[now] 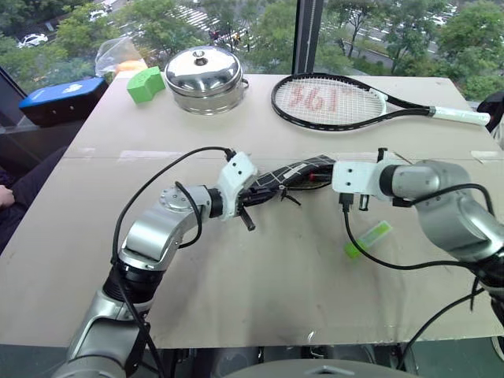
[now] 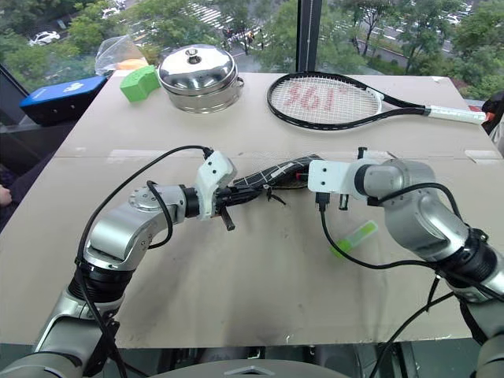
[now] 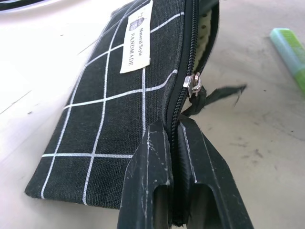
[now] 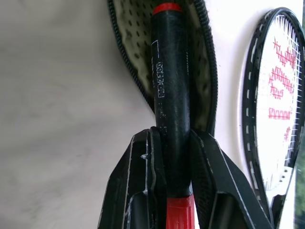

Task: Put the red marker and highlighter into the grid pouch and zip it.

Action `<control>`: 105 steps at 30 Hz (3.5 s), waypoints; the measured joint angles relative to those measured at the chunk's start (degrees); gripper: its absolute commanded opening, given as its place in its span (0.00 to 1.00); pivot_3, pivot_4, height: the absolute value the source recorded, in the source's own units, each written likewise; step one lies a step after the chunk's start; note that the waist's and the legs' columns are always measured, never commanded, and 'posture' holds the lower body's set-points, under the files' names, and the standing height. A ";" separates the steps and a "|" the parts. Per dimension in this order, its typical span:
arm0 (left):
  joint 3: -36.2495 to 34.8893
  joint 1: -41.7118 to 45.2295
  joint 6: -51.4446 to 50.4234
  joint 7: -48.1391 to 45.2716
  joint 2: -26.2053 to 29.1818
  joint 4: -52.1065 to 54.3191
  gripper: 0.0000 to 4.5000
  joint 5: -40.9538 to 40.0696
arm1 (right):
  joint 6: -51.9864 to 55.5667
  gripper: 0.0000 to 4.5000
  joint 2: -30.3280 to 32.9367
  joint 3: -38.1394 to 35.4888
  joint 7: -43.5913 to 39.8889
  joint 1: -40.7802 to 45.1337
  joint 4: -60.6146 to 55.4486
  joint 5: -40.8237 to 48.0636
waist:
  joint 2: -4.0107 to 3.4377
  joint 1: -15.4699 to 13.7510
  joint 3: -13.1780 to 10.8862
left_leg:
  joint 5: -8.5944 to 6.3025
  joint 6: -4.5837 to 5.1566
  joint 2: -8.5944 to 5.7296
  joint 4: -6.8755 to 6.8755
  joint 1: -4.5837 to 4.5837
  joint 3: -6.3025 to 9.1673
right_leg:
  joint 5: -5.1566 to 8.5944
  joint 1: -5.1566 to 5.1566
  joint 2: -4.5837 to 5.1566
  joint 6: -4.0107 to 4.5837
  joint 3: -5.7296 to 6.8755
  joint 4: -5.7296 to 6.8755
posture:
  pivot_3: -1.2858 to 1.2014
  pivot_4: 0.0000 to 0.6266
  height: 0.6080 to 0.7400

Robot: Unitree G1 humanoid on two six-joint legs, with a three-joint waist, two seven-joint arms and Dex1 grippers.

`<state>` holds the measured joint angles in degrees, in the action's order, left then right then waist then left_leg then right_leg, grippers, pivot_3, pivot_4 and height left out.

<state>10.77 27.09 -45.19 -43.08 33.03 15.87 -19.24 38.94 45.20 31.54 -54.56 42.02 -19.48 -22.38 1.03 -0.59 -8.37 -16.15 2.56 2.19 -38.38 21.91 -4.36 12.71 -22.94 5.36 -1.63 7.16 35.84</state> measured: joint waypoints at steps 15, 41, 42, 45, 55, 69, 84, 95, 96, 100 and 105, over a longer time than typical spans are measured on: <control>0.93 1.61 -5.63 5.00 -5.06 1.61 0.00 -0.54 | -9.28 0.57 -9.32 -2.52 -3.61 0.93 7.05 2.85 | 0.05 -0.37 0.01 | 0.03 -0.03 -0.01 -0.04 0.07 0.15 | -0.01 0.05 0.02 0.00 0.08 0.00 | 0.52 0.24 1.00; -0.86 0.75 -6.53 2.19 -0.88 3.56 0.00 -1.30 | -53.09 0.42 7.54 -7.50 -29.04 -7.62 32.10 13.53 | 0.45 0.03 0.07 | 0.04 -0.06 0.14 -0.16 -0.28 0.04 | 0.01 0.36 -0.11 -0.02 -0.13 -0.04 | 0.52 0.24 1.00; -0.92 0.41 -6.59 2.25 -0.84 4.04 0.00 -1.32 | -53.04 0.32 7.53 -7.35 -29.46 -7.62 32.39 13.53 | 0.50 0.04 0.09 | 0.04 -0.06 0.15 -0.17 -0.30 0.04 | 0.02 0.37 -0.11 -0.04 -0.16 -0.04 | 0.52 0.24 1.00; -1.19 -0.67 -6.76 2.56 -0.90 5.14 0.00 -1.45 | -50.63 0.15 7.53 -7.74 -29.74 -8.13 31.39 13.94 | 0.48 0.12 0.07 | 0.05 -0.07 0.17 -0.25 -0.28 0.05 | -0.05 0.36 -0.10 0.09 -0.30 0.01 | 0.52 0.24 1.00; -1.20 -1.44 -6.57 4.35 -2.15 6.11 0.00 -1.56 | -10.33 0.15 1.63 -22.86 -10.95 -20.51 -4.09 18.00 | 0.14 -0.41 -0.07 | 0.15 -0.26 0.23 -0.03 -0.10 0.23 | -0.19 0.19 -0.21 0.31 -0.14 0.01 | 0.52 0.24 1.00; 4.13 0.53 -0.37 3.15 -1.82 5.27 0.00 2.21 | 14.28 0.15 5.50 -7.08 -1.51 -6.73 -10.37 8.90 | 0.09 -0.04 -0.12 | 0.09 -0.13 0.08 -0.01 -0.09 0.20 | -0.16 0.14 -0.21 0.28 -0.10 -0.04 | 0.52 0.24 1.00; 6.50 -2.85 4.38 4.20 -4.31 3.53 0.00 6.35 | 0.76 0.57 -7.79 8.38 -0.66 5.92 6.67 -0.68 | 0.09 -0.38 -0.12 | 0.10 -0.15 0.08 -0.05 -0.03 0.22 | -0.16 0.13 -0.23 0.26 -0.05 -0.07 | 0.52 0.24 1.00; 0.85 -1.95 -2.57 4.36 -5.08 4.05 0.00 0.69 | 29.60 0.77 -13.73 -24.55 -6.26 -4.29 -13.67 21.15 | 0.08 -0.34 -0.12 | 0.09 -0.15 0.15 -0.03 -0.06 0.37 | -0.17 0.17 -0.24 0.27 -0.03 -0.01 | 0.52 0.24 1.00; 0.63 -1.63 -2.97 4.32 -4.90 3.97 0.00 0.45 | 33.75 0.77 -14.32 -27.42 -6.88 -5.57 -16.85 24.01 | 0.11 -0.38 -0.10 | 0.08 -0.14 0.14 -0.04 -0.07 0.40 | -0.17 0.19 -0.23 0.27 -0.04 -0.02 | 0.52 0.24 1.00; 0.48 0.39 -3.39 4.05 -4.84 3.75 0.00 -0.16 | 46.98 0.77 -21.61 -32.01 -4.84 -9.91 -24.18 30.84 | 0.09 -0.15 -0.11 | 0.04 -0.06 0.12 -0.02 -0.08 0.36 | -0.17 0.16 -0.22 0.28 -0.10 0.02 | 0.52 0.24 1.00; 0.52 2.50 -3.43 3.13 -4.84 3.03 0.00 -0.61 | 51.93 0.77 -36.15 -32.45 8.97 -14.70 -22.65 30.95 | 0.04 -0.11 -0.10 | 0.09 -0.16 0.10 0.02 -0.10 0.35 | -0.17 0.13 -0.27 0.29 -0.09 0.06 | 0.52 0.24 1.00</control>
<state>11.30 29.58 -48.62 -39.96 28.19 18.90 -19.85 90.87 9.05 -0.91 -45.58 27.32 -42.13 8.57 1.07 -0.71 -8.46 -16.06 2.40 2.29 -38.36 21.81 -4.01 12.54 -22.81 5.09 -1.34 7.07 35.90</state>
